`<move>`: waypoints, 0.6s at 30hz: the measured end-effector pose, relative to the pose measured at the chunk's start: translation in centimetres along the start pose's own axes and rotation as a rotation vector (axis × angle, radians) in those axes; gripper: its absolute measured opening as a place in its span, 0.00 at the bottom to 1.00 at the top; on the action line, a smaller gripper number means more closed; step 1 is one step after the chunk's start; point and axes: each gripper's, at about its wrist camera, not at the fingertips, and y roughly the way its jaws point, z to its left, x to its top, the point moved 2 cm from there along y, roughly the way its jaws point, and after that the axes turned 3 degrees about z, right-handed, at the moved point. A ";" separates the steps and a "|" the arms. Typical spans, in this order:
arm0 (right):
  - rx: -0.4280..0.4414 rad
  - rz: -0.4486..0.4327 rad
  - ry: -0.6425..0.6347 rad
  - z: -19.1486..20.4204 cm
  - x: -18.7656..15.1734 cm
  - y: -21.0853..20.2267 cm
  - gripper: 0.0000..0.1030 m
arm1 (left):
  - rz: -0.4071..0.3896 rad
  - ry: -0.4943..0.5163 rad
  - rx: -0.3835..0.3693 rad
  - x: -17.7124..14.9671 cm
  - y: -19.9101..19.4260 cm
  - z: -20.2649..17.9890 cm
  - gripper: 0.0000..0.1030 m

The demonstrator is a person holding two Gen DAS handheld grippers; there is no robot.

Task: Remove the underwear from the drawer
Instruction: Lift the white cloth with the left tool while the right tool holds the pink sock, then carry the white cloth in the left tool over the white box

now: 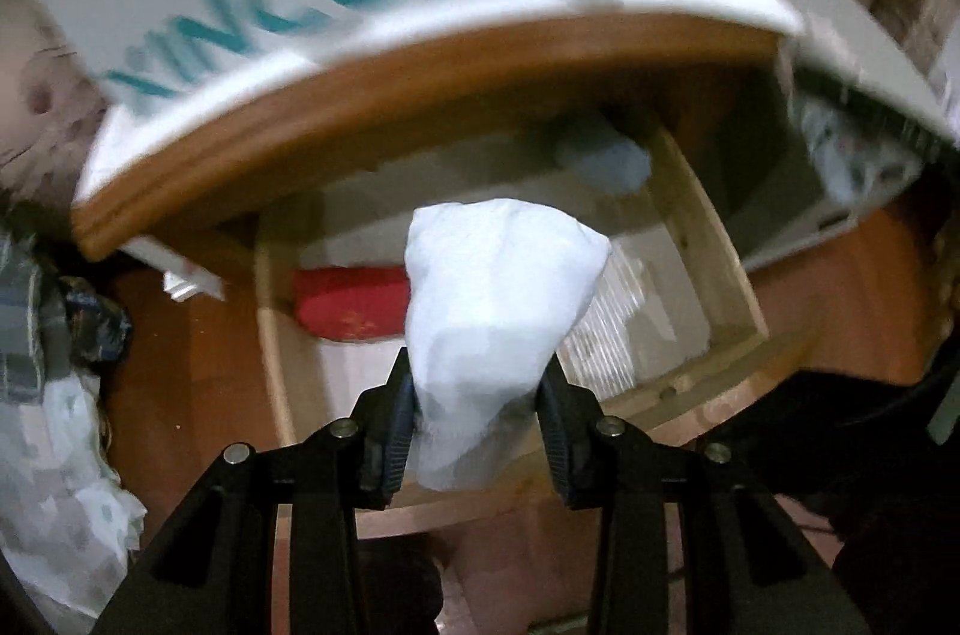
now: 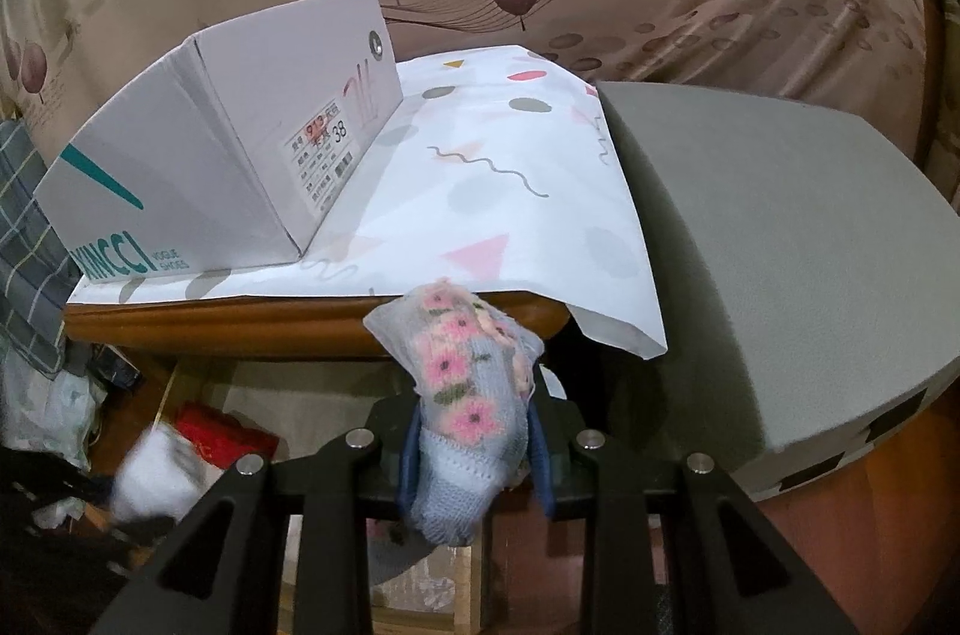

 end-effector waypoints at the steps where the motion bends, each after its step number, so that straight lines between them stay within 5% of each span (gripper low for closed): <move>1: 0.002 0.002 -0.001 0.0 0.0 0.1 0.28 | -0.021 -0.014 0.005 0.0 -0.7 0.6 0.33; 9: 0.001 -0.001 0.001 0.1 0.0 0.0 0.28 | -0.203 -0.087 0.058 2.2 -9.2 5.7 0.33; 18: -0.002 -0.005 0.000 0.1 0.0 -0.1 0.28 | -0.350 -0.189 0.139 10.9 -16.9 10.4 0.33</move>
